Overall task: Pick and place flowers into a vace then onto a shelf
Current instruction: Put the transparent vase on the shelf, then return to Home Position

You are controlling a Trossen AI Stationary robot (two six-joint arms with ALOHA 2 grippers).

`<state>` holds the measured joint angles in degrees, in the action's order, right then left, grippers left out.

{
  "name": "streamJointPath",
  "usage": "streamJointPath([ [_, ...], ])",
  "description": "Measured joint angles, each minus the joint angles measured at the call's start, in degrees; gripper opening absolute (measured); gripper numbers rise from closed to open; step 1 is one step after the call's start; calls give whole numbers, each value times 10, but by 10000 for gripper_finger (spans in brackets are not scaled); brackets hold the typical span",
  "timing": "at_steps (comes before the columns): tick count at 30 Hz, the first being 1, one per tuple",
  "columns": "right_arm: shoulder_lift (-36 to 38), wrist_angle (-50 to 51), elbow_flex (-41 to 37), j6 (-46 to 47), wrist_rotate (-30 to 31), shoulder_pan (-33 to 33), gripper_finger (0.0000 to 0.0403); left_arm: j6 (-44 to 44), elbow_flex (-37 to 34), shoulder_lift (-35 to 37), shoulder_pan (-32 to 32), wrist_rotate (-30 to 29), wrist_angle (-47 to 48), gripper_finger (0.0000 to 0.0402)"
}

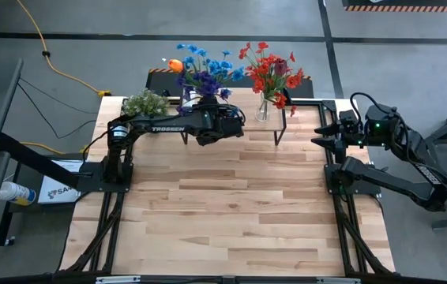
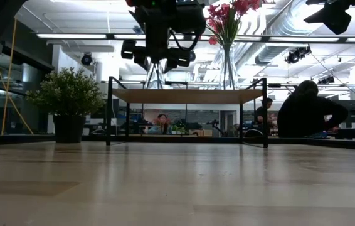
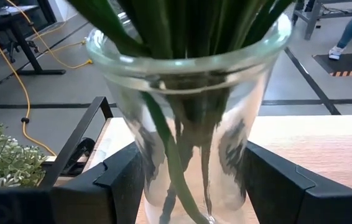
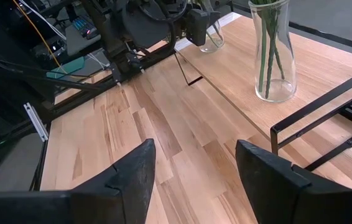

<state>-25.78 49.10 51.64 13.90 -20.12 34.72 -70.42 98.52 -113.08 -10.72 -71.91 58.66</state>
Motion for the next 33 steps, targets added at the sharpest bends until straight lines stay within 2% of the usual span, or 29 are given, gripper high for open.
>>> streamJointPath([
  [8, 0, 0, 0, 0, 0, 0, 220, 1, 0, 0, 0, -9, 0, 285],
  [18, 0, 0, 0, 0, 0, 0, 212, -3, 0, 0, 3, -13, -2, 366],
  [23, 0, 0, 0, 0, 0, 0, 213, -3, 0, 0, 16, -45, -2, 392],
  [26, 0, 0, 0, 0, 0, 0, 217, -3, 0, 0, 24, -68, -1, 399],
  [33, 0, 0, 0, 0, 0, 0, 215, 17, 0, 0, 37, -72, -1, 387],
])
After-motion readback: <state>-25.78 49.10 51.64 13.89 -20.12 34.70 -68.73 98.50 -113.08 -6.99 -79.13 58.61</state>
